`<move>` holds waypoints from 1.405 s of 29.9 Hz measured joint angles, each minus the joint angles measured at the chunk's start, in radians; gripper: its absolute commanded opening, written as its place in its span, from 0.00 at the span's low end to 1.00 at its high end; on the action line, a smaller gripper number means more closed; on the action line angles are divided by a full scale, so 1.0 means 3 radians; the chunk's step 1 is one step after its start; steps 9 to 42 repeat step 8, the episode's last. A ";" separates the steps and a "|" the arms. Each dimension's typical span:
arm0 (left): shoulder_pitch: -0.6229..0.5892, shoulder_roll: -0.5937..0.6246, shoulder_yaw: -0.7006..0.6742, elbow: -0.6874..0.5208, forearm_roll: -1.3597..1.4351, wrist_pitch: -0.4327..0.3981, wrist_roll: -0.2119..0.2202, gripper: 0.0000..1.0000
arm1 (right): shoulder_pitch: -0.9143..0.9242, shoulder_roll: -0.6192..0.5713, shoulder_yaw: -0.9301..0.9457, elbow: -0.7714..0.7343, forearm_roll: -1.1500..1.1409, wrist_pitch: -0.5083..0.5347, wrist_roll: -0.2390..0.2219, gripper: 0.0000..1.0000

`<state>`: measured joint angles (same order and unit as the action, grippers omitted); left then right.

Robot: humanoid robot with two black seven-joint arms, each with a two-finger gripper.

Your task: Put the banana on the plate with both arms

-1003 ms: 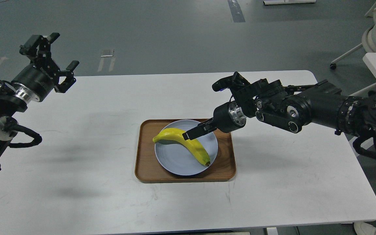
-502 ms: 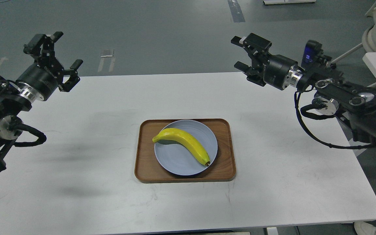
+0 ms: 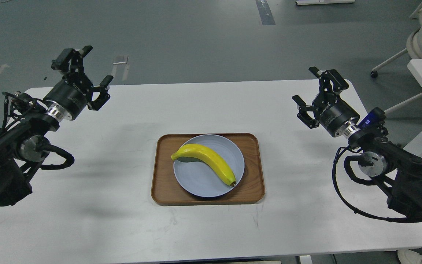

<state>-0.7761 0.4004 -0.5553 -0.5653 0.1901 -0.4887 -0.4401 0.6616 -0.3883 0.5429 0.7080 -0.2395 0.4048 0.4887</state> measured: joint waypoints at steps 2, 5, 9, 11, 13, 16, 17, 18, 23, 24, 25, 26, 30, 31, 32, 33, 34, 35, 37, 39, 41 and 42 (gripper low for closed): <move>0.0003 -0.0059 -0.0001 0.0026 0.0000 0.0000 -0.0001 0.98 | -0.0021 0.0003 0.0020 -0.0002 0.0002 -0.0003 0.0000 1.00; 0.0004 -0.0128 -0.0001 0.0062 0.0000 0.0000 -0.0001 0.98 | -0.0041 0.0005 0.0034 -0.0003 0.0002 0.0000 0.0000 1.00; 0.0008 -0.0155 -0.0001 0.0077 0.0000 0.0000 -0.0001 0.98 | -0.0048 0.0006 0.0037 -0.0007 0.0002 0.0006 0.0000 1.00; 0.0008 -0.0155 -0.0001 0.0077 0.0000 0.0000 -0.0001 0.98 | -0.0048 0.0006 0.0037 -0.0007 0.0002 0.0006 0.0000 1.00; 0.0008 -0.0155 -0.0001 0.0077 0.0000 0.0000 -0.0001 0.98 | -0.0048 0.0006 0.0037 -0.0007 0.0002 0.0006 0.0000 1.00; 0.0008 -0.0155 -0.0001 0.0077 0.0000 0.0000 -0.0001 0.98 | -0.0048 0.0006 0.0037 -0.0007 0.0002 0.0006 0.0000 1.00; 0.0008 -0.0155 -0.0001 0.0077 0.0000 0.0000 -0.0001 0.98 | -0.0048 0.0006 0.0037 -0.0007 0.0002 0.0006 0.0000 1.00; 0.0008 -0.0155 -0.0001 0.0077 0.0000 0.0000 -0.0001 0.98 | -0.0048 0.0006 0.0037 -0.0007 0.0002 0.0006 0.0000 1.00; 0.0008 -0.0155 -0.0001 0.0077 0.0000 0.0000 -0.0001 0.98 | -0.0048 0.0006 0.0037 -0.0007 0.0002 0.0006 0.0000 1.00; 0.0008 -0.0155 -0.0001 0.0077 0.0000 0.0000 -0.0001 0.98 | -0.0048 0.0006 0.0037 -0.0007 0.0002 0.0006 0.0000 1.00; 0.0008 -0.0155 -0.0001 0.0077 0.0000 0.0000 -0.0001 0.98 | -0.0048 0.0006 0.0037 -0.0007 0.0002 0.0006 0.0000 1.00; 0.0008 -0.0155 -0.0001 0.0077 0.0000 0.0000 -0.0001 0.98 | -0.0048 0.0006 0.0037 -0.0007 0.0002 0.0006 0.0000 1.00; 0.0008 -0.0155 -0.0001 0.0077 0.0000 0.0000 -0.0001 0.98 | -0.0048 0.0006 0.0037 -0.0007 0.0002 0.0006 0.0000 1.00; 0.0008 -0.0155 -0.0001 0.0077 0.0000 0.0000 -0.0001 0.98 | -0.0048 0.0006 0.0037 -0.0007 0.0002 0.0006 0.0000 1.00; 0.0008 -0.0155 -0.0001 0.0077 0.0000 0.0000 -0.0001 0.98 | -0.0048 0.0006 0.0037 -0.0007 0.0002 0.0006 0.0000 1.00; 0.0008 -0.0155 -0.0001 0.0077 0.0000 0.0000 -0.0001 0.98 | -0.0048 0.0006 0.0037 -0.0007 0.0002 0.0006 0.0000 1.00; 0.0008 -0.0155 -0.0001 0.0077 0.0000 0.0000 -0.0001 0.98 | -0.0048 0.0006 0.0037 -0.0007 0.0002 0.0006 0.0000 1.00; 0.0008 -0.0155 -0.0001 0.0077 0.0000 0.0000 -0.0001 0.98 | -0.0048 0.0006 0.0037 -0.0007 0.0002 0.0006 0.0000 1.00; 0.0008 -0.0155 -0.0001 0.0077 0.0000 0.0000 -0.0001 0.98 | -0.0048 0.0006 0.0037 -0.0007 0.0002 0.0006 0.0000 1.00; 0.0008 -0.0155 -0.0001 0.0077 0.0000 0.0000 -0.0001 0.98 | -0.0048 0.0006 0.0037 -0.0007 0.0002 0.0006 0.0000 1.00; 0.0008 -0.0155 -0.0001 0.0077 0.0000 0.0000 -0.0001 0.98 | -0.0048 0.0006 0.0037 -0.0007 0.0002 0.0006 0.0000 1.00; 0.0008 -0.0155 -0.0001 0.0077 0.0000 0.0000 -0.0001 0.98 | -0.0048 0.0006 0.0037 -0.0007 0.0002 0.0006 0.0000 1.00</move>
